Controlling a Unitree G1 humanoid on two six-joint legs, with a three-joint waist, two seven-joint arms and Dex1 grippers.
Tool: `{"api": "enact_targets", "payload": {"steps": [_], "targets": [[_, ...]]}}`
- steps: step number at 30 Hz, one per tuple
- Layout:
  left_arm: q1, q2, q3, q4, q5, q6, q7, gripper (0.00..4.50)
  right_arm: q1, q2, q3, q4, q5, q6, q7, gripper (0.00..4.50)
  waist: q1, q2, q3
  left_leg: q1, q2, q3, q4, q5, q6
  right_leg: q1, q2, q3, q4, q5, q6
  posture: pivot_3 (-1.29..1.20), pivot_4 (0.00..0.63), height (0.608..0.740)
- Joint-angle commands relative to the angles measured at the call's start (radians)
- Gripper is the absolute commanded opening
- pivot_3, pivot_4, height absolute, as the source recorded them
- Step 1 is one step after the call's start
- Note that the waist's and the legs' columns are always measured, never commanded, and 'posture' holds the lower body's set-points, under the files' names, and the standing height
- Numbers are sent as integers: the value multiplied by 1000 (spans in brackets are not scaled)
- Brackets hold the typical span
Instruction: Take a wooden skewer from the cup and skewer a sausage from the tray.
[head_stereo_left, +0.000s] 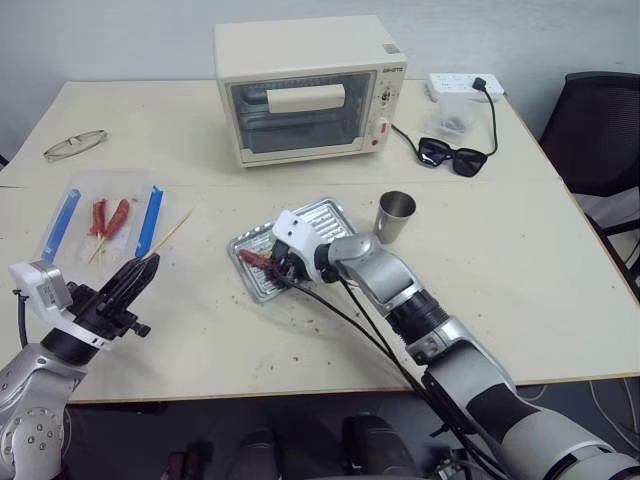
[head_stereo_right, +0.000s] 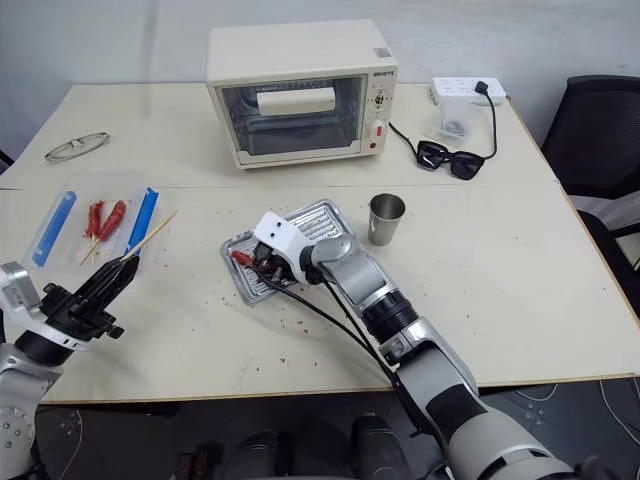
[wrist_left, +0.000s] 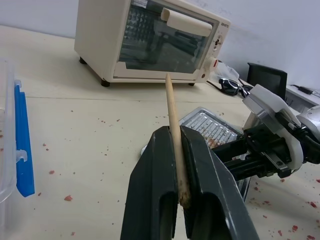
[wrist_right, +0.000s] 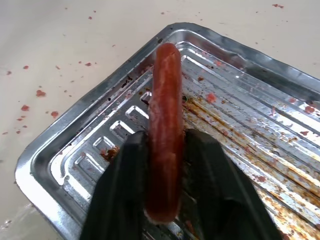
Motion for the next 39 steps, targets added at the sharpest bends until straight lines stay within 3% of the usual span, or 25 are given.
{"api": "enact_targets", "payload": {"steps": [1,13,17,20,24,30,39], "targets": [[-10,14,9,-10,-7,-10,0,0,-24,5,-12,-4,4,-16,23,352,0,0,0,0,0,0,0,0,0,0,0,0,0,0,0,0,150,740],[-32,25,-16,-1,5,-12,-22,0,7,-55,-52,-65,36,-108,87,352,1,0,0,0,0,0,0,0,0,0,0,0,0,0,0,0,150,740],[-21,162,-48,-15,-21,61,-170,0,68,-251,-131,-273,183,-271,391,352,9,0,0,-4,0,-4,0,0,0,-1,0,-3,-2,0,0,0,150,740],[-26,293,-118,-14,-1,91,-332,0,133,-406,-166,-387,301,-268,603,352,18,0,1,-7,-1,-6,1,0,1,-1,-1,-6,-5,0,0,0,150,740],[-98,397,-209,27,25,90,-480,0,187,-536,-194,-437,379,-239,746,352,26,2,1,-7,-1,-6,0,-1,1,-1,-1,-7,-7,0,0,0,150,740],[-263,414,-313,120,64,78,-585,0,221,-605,-201,-434,367,-254,754,352,28,4,3,-5,0,-5,1,1,0,-2,1,-6,-5,0,0,0,150,740],[-287,370,-360,117,90,75,-595,0,228,-589,-193,-449,366,-235,716,352,32,4,3,-7,0,-5,3,1,0,-3,0,-5,-2,0,0,0,150,740]]}}
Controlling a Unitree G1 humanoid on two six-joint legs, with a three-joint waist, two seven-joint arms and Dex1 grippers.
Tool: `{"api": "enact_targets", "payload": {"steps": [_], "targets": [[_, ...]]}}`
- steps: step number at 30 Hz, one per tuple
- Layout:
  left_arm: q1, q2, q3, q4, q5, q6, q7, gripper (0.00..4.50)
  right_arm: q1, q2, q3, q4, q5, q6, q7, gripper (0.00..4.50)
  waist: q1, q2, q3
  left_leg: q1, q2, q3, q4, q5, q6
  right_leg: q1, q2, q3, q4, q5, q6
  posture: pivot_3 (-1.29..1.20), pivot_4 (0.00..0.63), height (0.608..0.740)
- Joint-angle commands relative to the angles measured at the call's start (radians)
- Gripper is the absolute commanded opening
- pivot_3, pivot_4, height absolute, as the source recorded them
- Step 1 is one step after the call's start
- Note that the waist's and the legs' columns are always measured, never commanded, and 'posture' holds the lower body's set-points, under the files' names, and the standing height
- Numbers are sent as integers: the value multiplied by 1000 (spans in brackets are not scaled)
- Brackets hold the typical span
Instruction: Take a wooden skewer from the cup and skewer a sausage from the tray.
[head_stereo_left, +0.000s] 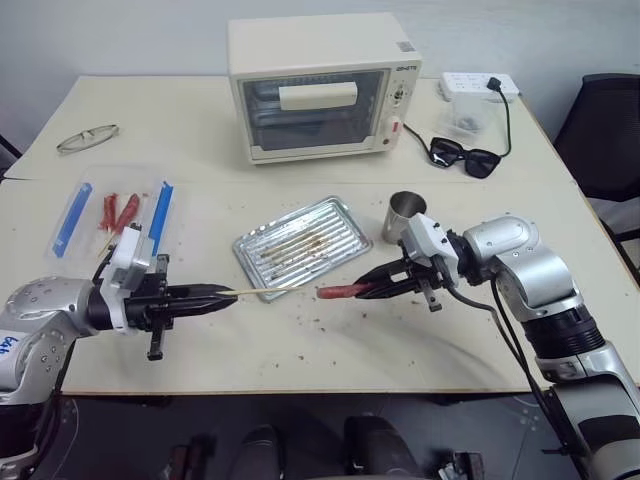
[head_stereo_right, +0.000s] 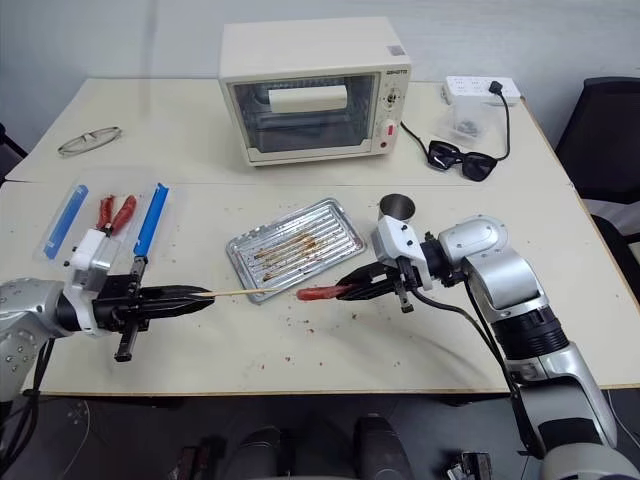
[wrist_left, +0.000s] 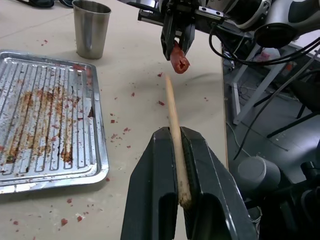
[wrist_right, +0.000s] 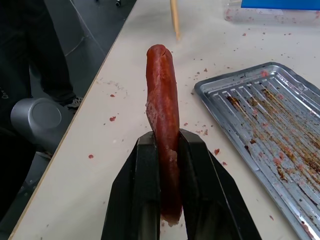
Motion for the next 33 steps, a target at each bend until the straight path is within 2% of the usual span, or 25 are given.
{"api": "enact_targets", "payload": {"steps": [1,18,33], "targets": [[-9,-13,7,-11,6,-11,0,0,1,4,-9,-37,14,4,-5,352,1,0,0,0,0,0,0,0,0,0,0,0,0,0,0,0,150,740],[-1,-43,-12,-42,11,-5,14,0,-27,39,24,6,-12,10,-26,352,1,0,0,0,0,0,2,0,0,0,0,0,2,0,0,0,150,740],[3,-39,-9,-29,23,-10,4,0,-41,9,-5,68,-7,-3,0,352,1,0,0,0,0,0,2,0,0,0,1,0,2,0,0,0,150,740]]}}
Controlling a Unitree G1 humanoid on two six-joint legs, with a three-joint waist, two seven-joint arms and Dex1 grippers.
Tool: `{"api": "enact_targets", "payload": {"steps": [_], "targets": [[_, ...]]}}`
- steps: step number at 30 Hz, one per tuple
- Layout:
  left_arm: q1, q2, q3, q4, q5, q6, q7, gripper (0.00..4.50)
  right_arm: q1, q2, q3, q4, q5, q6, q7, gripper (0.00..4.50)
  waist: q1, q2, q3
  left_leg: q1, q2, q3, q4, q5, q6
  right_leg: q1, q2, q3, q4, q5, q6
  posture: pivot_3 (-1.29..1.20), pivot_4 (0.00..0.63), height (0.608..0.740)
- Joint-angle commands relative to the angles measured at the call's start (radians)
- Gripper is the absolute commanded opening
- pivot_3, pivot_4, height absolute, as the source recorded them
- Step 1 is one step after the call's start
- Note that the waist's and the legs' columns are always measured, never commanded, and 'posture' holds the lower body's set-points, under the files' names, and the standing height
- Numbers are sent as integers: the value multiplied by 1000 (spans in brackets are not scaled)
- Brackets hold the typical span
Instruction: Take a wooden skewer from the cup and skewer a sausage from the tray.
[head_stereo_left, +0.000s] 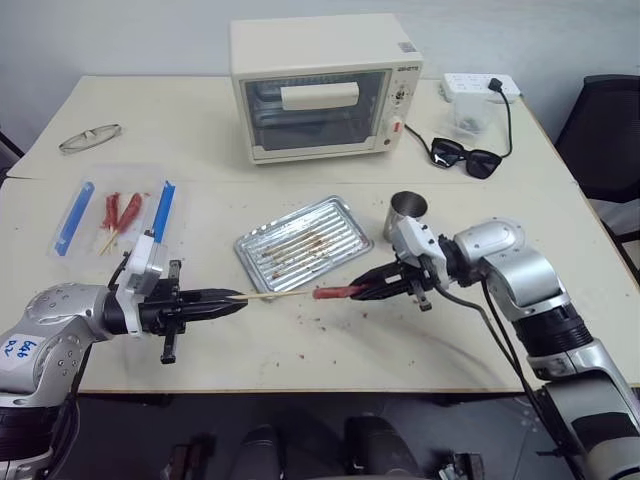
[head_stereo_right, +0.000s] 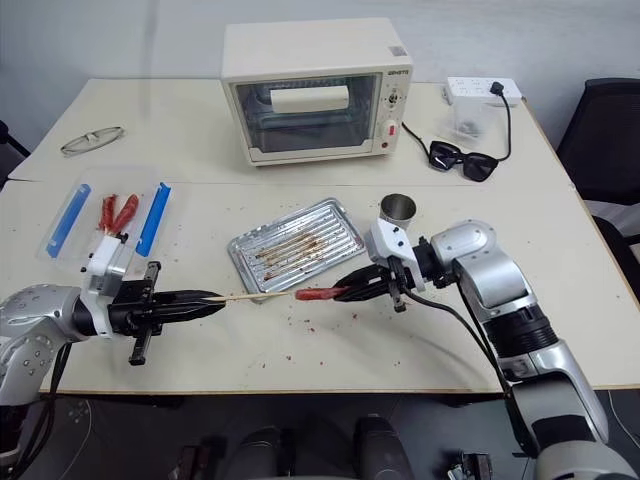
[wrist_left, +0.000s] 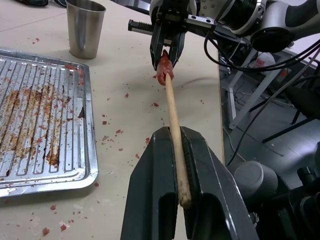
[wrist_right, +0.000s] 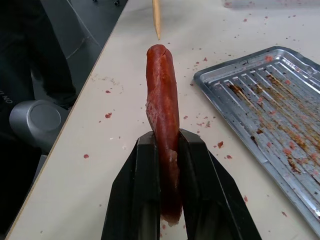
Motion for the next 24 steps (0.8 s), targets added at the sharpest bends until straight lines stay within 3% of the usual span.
{"api": "enact_targets", "payload": {"steps": [1,24], "targets": [[3,3,12,-19,6,-12,-8,0,-21,-15,-34,-7,12,-10,13,352,0,0,0,0,0,0,0,0,0,0,0,0,0,0,0,0,150,740],[-15,-24,3,-22,20,-9,-3,0,-14,-7,-9,-31,-4,-12,14,352,1,0,0,0,0,0,1,0,0,0,0,-1,1,0,0,0,150,740]]}}
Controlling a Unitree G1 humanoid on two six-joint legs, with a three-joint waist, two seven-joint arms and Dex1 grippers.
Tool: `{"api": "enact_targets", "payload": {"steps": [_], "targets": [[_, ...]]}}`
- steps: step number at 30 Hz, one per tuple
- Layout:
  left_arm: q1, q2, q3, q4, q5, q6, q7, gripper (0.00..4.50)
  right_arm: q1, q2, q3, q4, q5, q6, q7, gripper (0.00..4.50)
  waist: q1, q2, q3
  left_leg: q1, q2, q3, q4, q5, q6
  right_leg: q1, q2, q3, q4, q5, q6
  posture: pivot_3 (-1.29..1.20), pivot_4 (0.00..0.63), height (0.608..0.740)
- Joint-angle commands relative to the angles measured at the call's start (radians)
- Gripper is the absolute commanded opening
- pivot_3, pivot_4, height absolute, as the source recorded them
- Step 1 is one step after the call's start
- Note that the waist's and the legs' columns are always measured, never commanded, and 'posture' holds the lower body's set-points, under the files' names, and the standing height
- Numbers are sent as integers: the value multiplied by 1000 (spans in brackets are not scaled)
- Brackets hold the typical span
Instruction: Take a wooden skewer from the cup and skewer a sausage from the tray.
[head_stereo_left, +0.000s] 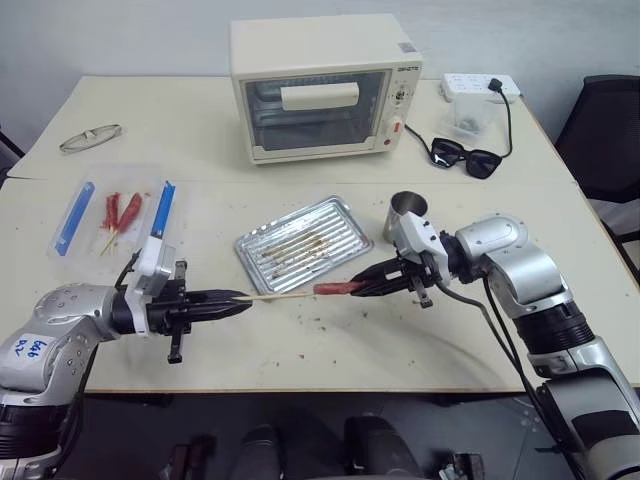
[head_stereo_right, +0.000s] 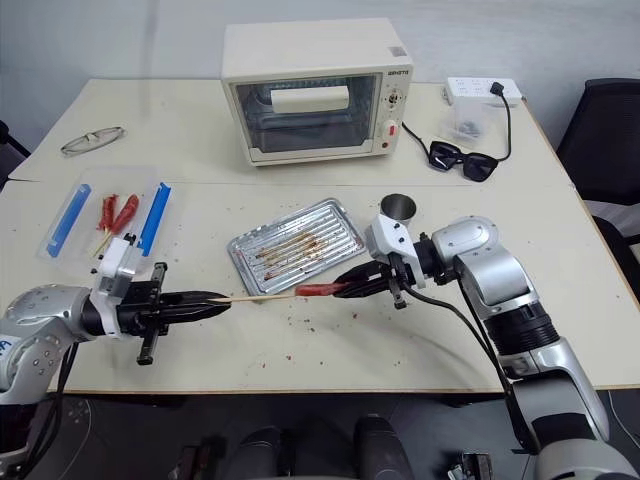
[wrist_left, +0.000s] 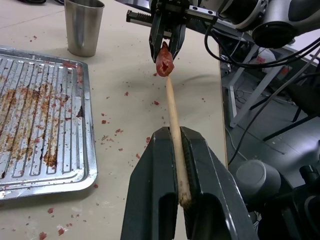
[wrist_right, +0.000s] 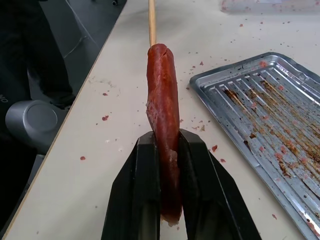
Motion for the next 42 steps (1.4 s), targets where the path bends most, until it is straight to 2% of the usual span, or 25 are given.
{"api": "enact_targets", "payload": {"steps": [1,11,31,42], "targets": [[2,7,26,-23,-13,-5,-6,0,-8,-12,-10,-13,-2,-18,18,352,0,0,0,0,0,0,0,0,0,0,0,0,0,0,0,0,150,740],[-2,10,35,-26,-17,4,-1,0,-13,-24,-18,32,-17,-44,34,352,0,0,0,0,0,0,0,0,0,0,0,-1,0,0,0,0,150,740],[-28,-17,-17,-12,8,-10,5,0,-21,8,-15,-52,6,10,20,352,1,0,0,0,0,0,1,0,0,0,0,-2,1,0,0,0,150,740],[-11,7,6,-5,1,-1,-12,0,-20,-20,-36,-11,-1,-4,37,352,1,0,0,0,0,0,1,0,0,0,0,-2,1,0,0,0,150,740]]}}
